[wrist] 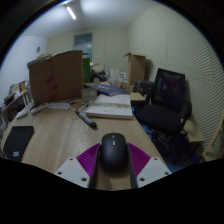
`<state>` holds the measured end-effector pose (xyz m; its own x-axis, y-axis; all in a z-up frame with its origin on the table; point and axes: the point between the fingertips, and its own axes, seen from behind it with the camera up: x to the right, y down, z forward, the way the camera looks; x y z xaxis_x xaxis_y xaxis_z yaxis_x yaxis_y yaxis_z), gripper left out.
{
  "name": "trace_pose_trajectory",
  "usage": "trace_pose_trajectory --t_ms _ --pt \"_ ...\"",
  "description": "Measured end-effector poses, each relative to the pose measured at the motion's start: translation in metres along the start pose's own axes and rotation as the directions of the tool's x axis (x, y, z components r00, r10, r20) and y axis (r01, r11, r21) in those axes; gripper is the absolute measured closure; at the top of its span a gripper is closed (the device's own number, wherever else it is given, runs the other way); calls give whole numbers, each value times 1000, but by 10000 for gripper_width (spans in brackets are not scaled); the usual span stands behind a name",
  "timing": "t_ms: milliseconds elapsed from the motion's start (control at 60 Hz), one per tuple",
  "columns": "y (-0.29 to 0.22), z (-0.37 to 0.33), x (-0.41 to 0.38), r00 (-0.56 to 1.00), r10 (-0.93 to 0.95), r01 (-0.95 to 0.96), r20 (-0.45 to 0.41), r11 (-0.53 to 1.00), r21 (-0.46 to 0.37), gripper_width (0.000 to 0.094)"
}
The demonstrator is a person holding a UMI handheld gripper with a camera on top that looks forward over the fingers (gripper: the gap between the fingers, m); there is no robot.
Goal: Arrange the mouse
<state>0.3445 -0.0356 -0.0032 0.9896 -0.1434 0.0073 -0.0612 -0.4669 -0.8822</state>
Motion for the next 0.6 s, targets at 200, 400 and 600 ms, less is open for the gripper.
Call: trace_pose_trajectory --t_ms 200,400,600 --pt "-5 -9 -2 998 68 -67 11 992 -110 569" --pt "-141 -84 -58 999 47 -48 9 992 114 571" --pt "-168 -115 -255 987 28 -59 159 980 191 573"
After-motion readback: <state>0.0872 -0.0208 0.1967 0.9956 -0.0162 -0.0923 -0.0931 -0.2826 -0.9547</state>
